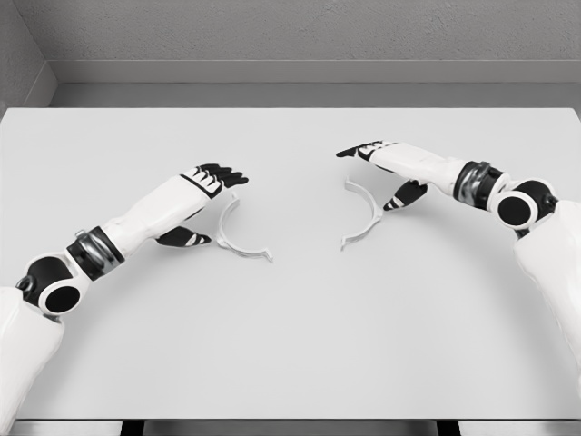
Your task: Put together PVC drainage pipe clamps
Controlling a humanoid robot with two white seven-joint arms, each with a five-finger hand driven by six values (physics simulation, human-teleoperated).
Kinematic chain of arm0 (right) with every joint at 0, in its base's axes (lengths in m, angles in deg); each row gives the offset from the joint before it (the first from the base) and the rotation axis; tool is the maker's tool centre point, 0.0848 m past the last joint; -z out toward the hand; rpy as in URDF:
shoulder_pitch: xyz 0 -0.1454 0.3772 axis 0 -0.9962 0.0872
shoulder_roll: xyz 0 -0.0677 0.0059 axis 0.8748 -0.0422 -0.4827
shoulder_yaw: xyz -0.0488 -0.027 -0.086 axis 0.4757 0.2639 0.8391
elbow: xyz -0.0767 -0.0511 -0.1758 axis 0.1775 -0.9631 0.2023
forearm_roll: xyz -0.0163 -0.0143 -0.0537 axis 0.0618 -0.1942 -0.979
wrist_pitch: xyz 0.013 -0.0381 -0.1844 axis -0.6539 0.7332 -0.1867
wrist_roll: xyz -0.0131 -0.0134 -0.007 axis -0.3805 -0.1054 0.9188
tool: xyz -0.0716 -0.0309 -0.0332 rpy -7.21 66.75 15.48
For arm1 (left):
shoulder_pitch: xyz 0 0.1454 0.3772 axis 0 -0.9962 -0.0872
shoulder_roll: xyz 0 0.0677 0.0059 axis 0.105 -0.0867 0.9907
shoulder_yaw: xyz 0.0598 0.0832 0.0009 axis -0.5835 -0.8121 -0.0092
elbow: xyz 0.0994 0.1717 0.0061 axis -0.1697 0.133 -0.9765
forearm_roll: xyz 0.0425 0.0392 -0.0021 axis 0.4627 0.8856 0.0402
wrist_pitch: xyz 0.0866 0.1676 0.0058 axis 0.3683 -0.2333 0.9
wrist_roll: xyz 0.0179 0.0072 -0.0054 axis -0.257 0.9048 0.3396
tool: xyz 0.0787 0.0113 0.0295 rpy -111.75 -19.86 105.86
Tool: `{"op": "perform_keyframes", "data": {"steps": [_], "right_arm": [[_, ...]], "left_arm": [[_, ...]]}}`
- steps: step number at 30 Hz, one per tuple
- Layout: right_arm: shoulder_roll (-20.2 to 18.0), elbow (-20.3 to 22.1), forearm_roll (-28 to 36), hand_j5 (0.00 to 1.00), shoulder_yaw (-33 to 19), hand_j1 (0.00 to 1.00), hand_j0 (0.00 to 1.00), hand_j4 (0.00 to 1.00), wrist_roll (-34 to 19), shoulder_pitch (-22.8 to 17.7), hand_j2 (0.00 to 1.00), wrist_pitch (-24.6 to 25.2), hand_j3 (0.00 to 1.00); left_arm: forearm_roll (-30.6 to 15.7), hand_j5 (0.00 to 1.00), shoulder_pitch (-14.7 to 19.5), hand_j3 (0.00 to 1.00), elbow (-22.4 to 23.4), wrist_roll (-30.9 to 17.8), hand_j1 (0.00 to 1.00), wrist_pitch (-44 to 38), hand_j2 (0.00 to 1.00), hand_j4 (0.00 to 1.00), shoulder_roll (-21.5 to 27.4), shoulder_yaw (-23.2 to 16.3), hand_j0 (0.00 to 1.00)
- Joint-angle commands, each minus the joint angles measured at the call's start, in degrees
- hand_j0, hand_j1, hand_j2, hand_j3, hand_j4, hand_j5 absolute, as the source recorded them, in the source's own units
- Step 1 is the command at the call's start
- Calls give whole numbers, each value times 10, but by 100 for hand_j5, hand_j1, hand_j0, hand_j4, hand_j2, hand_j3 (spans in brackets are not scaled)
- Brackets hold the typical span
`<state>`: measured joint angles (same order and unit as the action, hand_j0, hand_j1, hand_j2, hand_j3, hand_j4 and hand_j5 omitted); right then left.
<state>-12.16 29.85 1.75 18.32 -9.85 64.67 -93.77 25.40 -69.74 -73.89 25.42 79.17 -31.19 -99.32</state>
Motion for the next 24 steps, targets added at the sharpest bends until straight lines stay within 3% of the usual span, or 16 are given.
{"op": "perform_keyframes", "data": {"steps": [1,24], "right_arm": [[1,1,3,100,1,100,100,100,1,0,100,2,100],[6,7,5,100,7,100,100,100,1,0,100,2,100]], "left_arm": [[-4,100,1,100,1,0,100,-1,100,100,0,0,100],[-1,100,2,100,3,0,100,-1,100,100,-6,-6,100]]}}
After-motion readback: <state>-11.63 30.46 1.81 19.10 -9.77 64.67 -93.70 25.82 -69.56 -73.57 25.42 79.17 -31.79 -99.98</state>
